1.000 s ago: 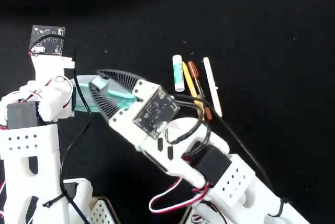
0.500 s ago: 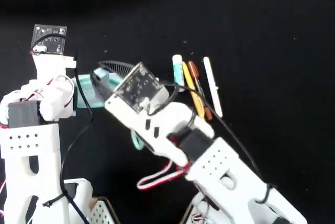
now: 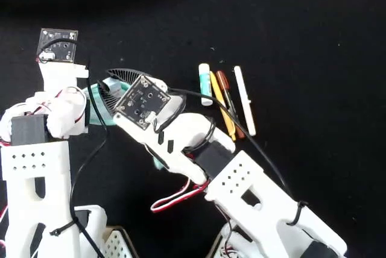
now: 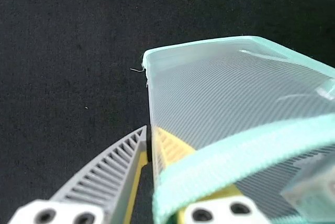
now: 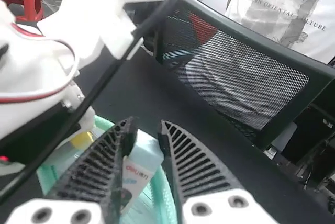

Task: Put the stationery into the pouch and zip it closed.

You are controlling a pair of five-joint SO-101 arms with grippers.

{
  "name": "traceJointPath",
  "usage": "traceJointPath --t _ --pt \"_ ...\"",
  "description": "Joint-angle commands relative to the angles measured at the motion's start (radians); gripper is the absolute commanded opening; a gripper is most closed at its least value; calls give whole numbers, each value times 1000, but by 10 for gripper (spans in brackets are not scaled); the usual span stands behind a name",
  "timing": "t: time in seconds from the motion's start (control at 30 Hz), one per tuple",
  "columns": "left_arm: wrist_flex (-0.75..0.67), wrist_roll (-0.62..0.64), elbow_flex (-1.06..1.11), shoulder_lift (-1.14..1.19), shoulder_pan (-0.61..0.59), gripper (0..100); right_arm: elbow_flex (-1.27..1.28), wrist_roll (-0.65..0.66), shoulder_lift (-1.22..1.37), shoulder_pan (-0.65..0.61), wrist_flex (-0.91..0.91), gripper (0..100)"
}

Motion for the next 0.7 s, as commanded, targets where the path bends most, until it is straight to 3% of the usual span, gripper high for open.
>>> traceJointPath --t 0.0,0.13,0.3,0.67 --pt "-8 -6 2 9 -4 30 1 18 38 -3 3 13" --pt "-8 -6 1 9 -4 30 -16 20 38 -5 44 20" --pt "-8 -6 -2 9 -4 30 -131 20 38 -32 255 179" --pt "-8 -6 -4 9 -10 30 -174 20 36 -69 299 113"
